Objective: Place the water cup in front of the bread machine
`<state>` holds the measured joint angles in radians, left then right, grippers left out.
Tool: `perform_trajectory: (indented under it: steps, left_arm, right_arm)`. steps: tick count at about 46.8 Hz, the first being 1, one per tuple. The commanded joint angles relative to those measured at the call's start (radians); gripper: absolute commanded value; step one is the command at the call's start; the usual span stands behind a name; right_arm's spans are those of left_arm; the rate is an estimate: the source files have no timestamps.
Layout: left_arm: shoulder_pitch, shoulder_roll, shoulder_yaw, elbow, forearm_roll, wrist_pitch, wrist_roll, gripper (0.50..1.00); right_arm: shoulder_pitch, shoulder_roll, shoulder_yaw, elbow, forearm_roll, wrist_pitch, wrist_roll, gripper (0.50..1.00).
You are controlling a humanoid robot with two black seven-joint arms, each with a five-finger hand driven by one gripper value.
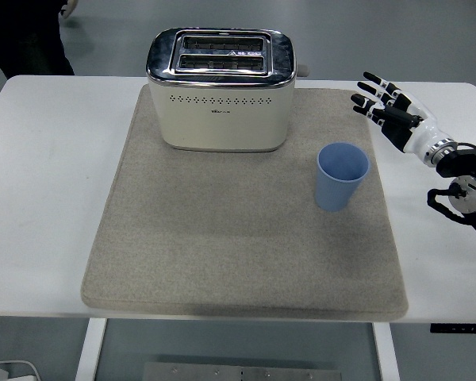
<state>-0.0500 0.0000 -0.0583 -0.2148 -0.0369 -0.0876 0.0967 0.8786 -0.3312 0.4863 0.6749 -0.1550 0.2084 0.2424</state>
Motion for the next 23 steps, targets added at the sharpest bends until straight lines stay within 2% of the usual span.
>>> perform_trajectory:
  steps: [1,17,23]
  left_arm:
    - [0.001,0.0,0.0,0.0,-0.001,0.0,0.0,1.0]
    - [-0.001,0.0,0.0,0.003,-0.003,-0.003,0.0,1.0]
    - [-0.001,0.0,0.0,0.002,-0.001,-0.003,0.0,1.0]
  right_arm:
    - [-0.001,0.0,0.0,0.002,0.0,0.002,0.0,0.921]
    - [-0.004,-0.003,0.0,0.002,0.0,0.006,0.006,0.921]
    - [-0.007,-0.017,0.0,0.003,0.002,0.025,0.008,0.921]
